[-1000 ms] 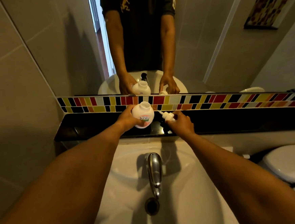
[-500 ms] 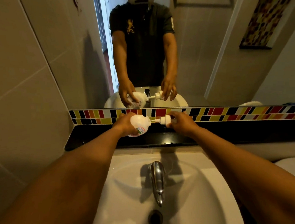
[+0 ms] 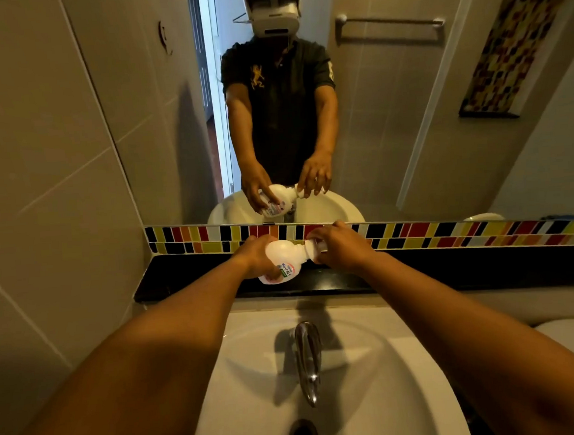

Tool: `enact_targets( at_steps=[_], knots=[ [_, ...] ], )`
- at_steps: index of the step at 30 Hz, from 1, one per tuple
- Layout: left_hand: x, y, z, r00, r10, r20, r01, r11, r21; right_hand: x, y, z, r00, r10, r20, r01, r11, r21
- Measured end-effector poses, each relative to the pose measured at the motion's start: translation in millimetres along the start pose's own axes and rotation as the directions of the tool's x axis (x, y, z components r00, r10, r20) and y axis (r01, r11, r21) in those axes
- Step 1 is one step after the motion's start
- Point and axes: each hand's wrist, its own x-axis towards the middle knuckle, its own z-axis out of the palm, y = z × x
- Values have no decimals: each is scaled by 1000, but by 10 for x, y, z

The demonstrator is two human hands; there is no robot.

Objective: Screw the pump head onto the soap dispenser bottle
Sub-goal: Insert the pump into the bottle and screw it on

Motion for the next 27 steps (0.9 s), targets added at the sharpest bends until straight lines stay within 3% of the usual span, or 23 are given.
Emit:
enact_targets(
  at_steps=[7, 12, 15, 23, 25, 27],
  knots=[
    [-33, 31, -20, 999, 32, 24, -30, 998, -61, 10, -85, 52, 999, -40, 1, 40, 999, -9],
    [-55, 2, -59, 999, 28, 29, -24, 992, -125, 35, -107, 22, 995, 86, 56, -97, 965, 242],
    [-69, -15, -79, 999, 36, 38, -31, 990, -137, 40, -108, -2, 986, 129, 103, -162, 874, 457],
    [-102, 27, -65, 996, 87, 30, -82, 987, -138, -8, -154, -39, 937, 323, 134, -324, 660, 678],
    [-108, 33, -64, 996, 83, 34, -78, 988, -136, -8, -136, -48, 922, 332, 200, -372, 614, 696],
    [-115, 31, -63, 997, 70, 39, -64, 987, -144, -5, -97, -70, 901, 296, 317, -427, 472, 771]
  ],
)
